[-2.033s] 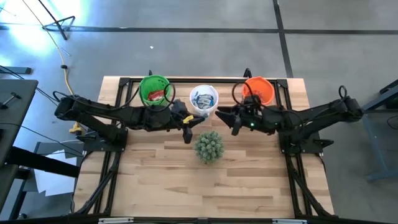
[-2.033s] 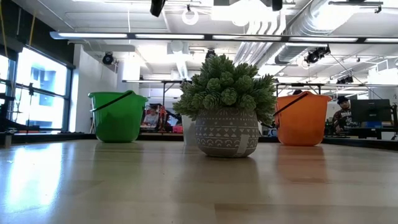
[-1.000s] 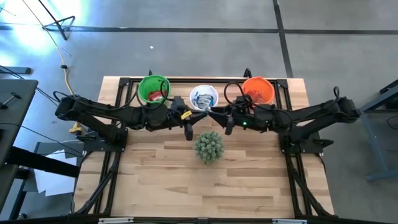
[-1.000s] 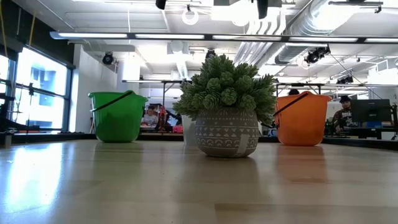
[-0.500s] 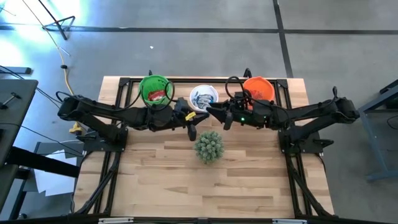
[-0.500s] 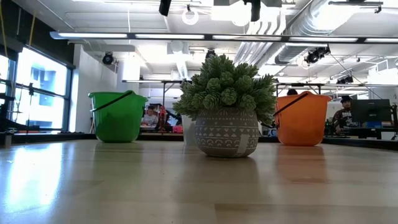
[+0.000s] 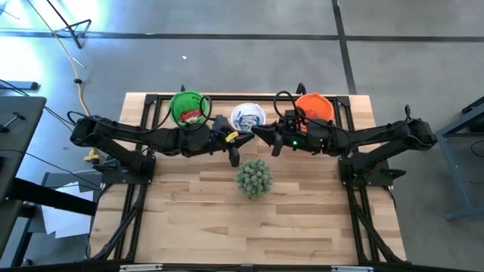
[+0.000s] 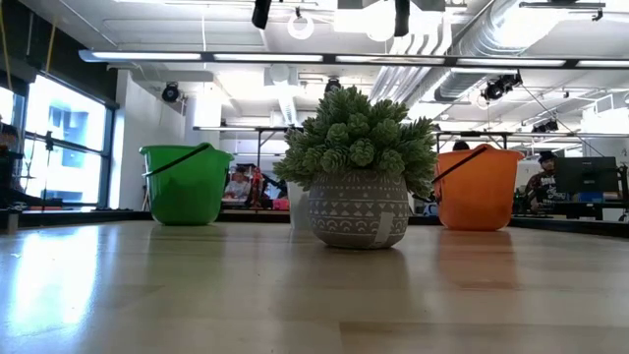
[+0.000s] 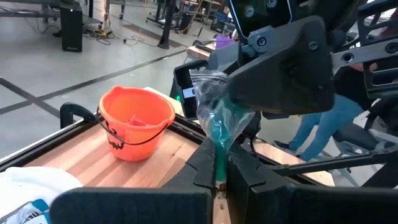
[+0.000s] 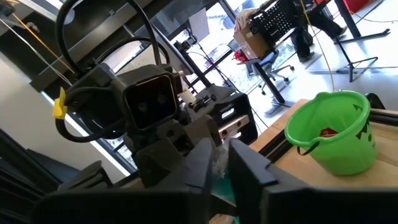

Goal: Sort candy
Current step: Put the transparent candy into the orange bucket

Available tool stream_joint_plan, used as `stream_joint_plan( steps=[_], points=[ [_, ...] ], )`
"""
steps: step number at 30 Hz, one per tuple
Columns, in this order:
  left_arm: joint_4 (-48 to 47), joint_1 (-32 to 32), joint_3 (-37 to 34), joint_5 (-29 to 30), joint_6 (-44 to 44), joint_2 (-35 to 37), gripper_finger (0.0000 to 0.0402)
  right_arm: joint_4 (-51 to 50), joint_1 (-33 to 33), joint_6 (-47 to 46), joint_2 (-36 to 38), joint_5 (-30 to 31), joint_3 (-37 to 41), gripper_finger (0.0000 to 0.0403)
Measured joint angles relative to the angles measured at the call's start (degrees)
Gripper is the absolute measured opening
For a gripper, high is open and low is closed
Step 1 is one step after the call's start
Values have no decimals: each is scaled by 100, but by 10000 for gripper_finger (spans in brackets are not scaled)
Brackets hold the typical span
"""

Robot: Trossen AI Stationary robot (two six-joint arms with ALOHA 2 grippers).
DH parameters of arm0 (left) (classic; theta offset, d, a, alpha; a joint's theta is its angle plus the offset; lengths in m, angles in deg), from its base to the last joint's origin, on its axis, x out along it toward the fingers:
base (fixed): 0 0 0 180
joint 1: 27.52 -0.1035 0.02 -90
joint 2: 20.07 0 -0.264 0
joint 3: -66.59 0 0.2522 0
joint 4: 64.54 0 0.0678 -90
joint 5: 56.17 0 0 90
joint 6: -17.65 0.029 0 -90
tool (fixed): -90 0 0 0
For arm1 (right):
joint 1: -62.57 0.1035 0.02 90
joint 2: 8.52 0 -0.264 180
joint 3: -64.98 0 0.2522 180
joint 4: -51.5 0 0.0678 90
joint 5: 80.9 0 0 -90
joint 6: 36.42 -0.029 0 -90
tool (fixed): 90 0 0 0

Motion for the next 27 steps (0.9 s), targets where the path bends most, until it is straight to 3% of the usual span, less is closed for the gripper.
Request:
stream_joint_plan(
  steps=[4,16,20,27],
  points=[
    [1,1,0,0,0,2,3,-2,-3,31,0,-2,0,9],
    [-20,152,0,-271,286,2,8,-75,-20,-3,0,-75,0,2],
    [-15,226,0,-520,831,9,29,-85,-38,22,0,-124,0,1],
    [-30,221,0,-562,903,22,82,-227,-178,31,11,-119,-7,1]
  ],
)
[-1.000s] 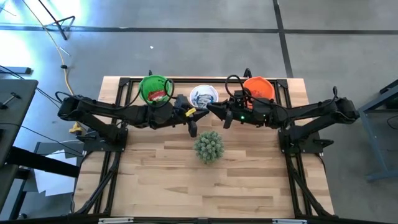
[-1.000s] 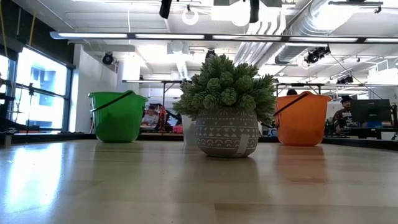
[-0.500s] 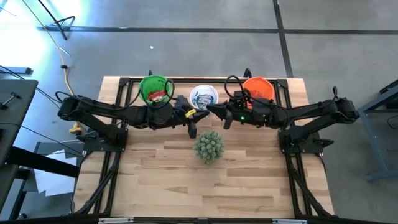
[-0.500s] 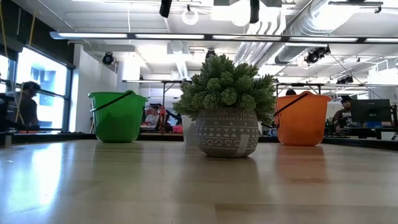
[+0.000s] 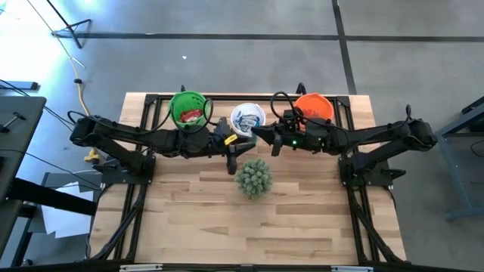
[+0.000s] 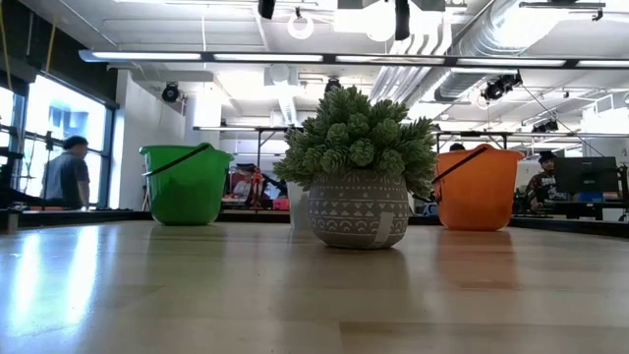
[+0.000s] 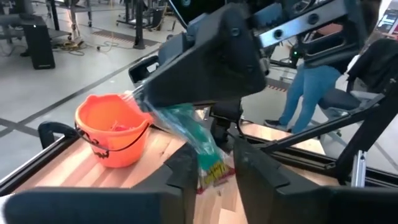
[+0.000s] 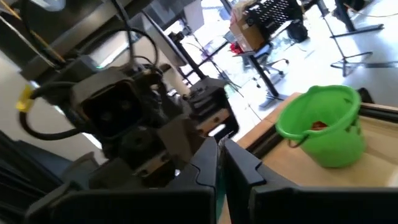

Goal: Sort candy
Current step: Put the transparent candy into the orange bucket

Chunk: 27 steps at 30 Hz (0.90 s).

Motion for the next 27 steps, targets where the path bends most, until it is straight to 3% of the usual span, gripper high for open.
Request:
stream_joint_plan(
  steps=[10,15,21,27],
  points=[
    [-28,22,0,184,-17,-2,120,-1502,-655,208,847,167,-2,0],
    [-31,-22,0,317,-56,-2,122,-2931,-1195,229,1574,205,-2,0],
    [-27,-213,0,393,-249,-2,122,-4837,-2005,269,2261,810,-2,0],
    [-27,-433,0,413,-568,-2,122,-6386,-2926,334,2444,1215,-2,0]
  ],
)
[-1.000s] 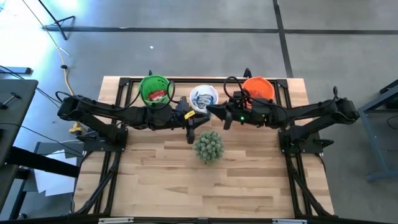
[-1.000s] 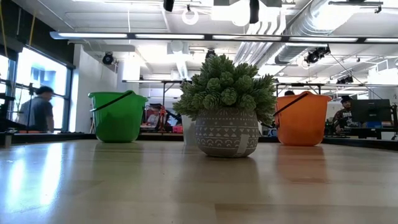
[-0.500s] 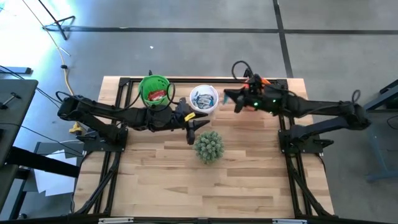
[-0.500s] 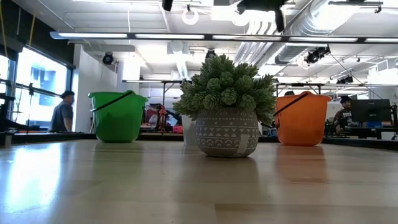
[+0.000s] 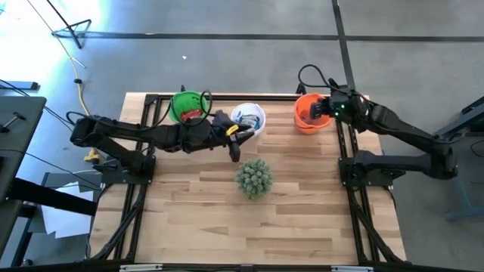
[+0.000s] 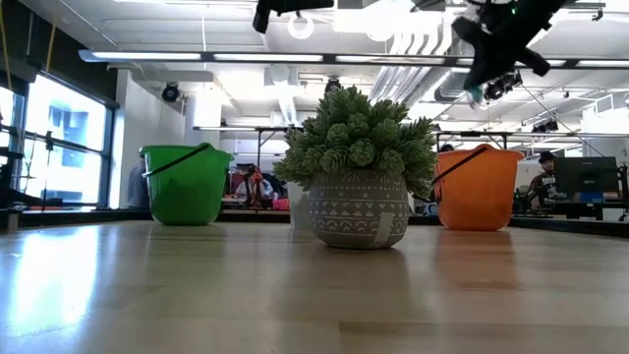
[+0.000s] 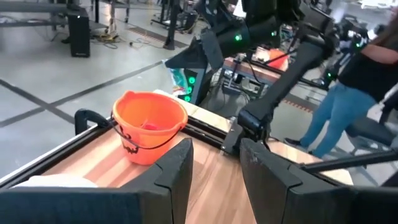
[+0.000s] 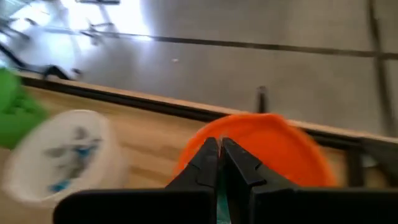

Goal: Sort candy
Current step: Put the transparent candy into the orange bucket, then return to Home Position

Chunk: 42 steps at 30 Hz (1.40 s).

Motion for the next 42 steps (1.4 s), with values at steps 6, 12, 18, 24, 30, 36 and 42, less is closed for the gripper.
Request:
stream_joint_plan(
  steps=[6,12,18,24,30,36,42],
  points=[
    [-2,-94,0,3,-201,0,122,-83,-758,596,-179,-59,0,15],
    [-2,-91,0,3,-202,0,122,-79,-1252,1141,-399,-577,2,68],
    [-82,-93,0,7,-212,0,122,-79,-1397,1197,-498,-866,2,120],
    [-135,-92,0,3,-686,0,122,-75,-1382,1066,-402,-2124,2,130],
    [-659,-92,-7,-135,-790,182,122,156,-1094,819,-171,-3695,4,129],
    [-1110,47,-2,-136,-793,493,122,566,-167,469,79,-3851,4,129],
    [-1743,424,-2,-142,-882,673,122,769,1229,-128,111,-2895,4,129]
  ],
)
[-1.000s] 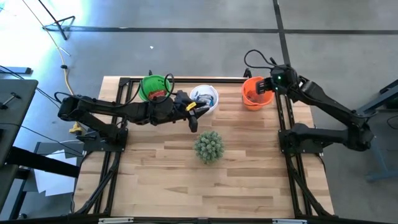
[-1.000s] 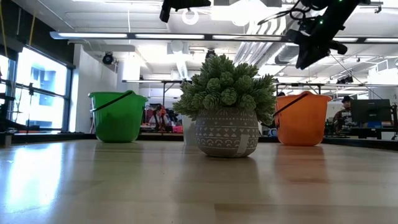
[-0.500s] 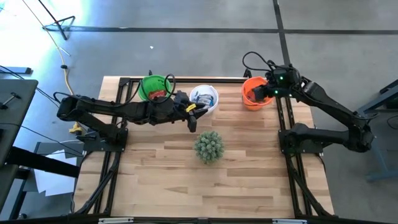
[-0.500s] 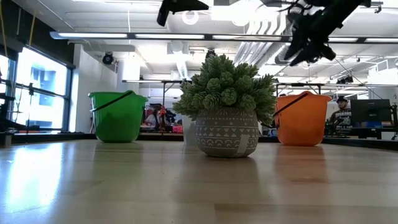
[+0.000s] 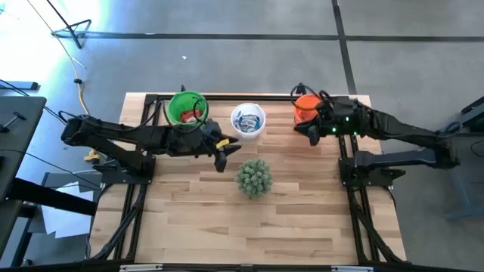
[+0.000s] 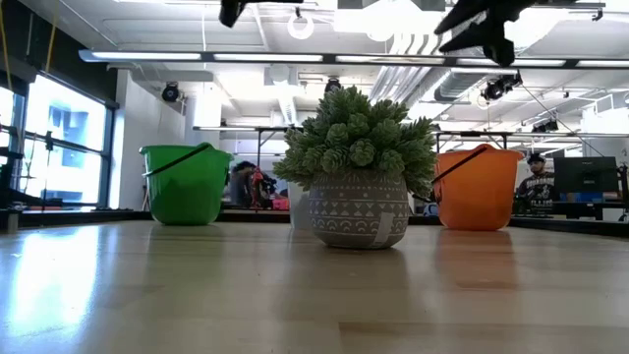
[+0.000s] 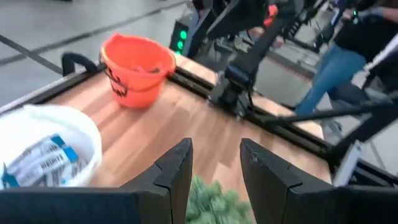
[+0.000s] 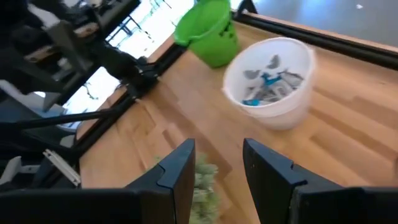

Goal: Sort candy
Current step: Return to Home Position

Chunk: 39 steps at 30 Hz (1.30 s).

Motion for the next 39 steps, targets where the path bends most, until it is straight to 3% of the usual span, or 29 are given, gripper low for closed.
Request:
stream_joint_plan(
  steps=[6,12,16,25,30,39],
  points=[
    [-712,426,0,61,-388,185,122,422,1677,-655,-137,1361,1,129],
    [-1031,914,0,518,-423,410,122,1029,3449,-888,-594,2688,2,129],
    [-1281,1302,0,978,-597,468,122,1367,4323,-844,-1053,3166,2,129],
    [-1370,1939,0,2107,-933,466,122,2068,5225,-676,-2004,3190,2,129],
    [-1324,2018,0,2299,-972,466,122,2174,5378,-564,-2320,3166,2,129],
    [-896,2002,0,2312,-981,462,122,1978,5420,-1618,-2378,1791,2,129]
  ],
)
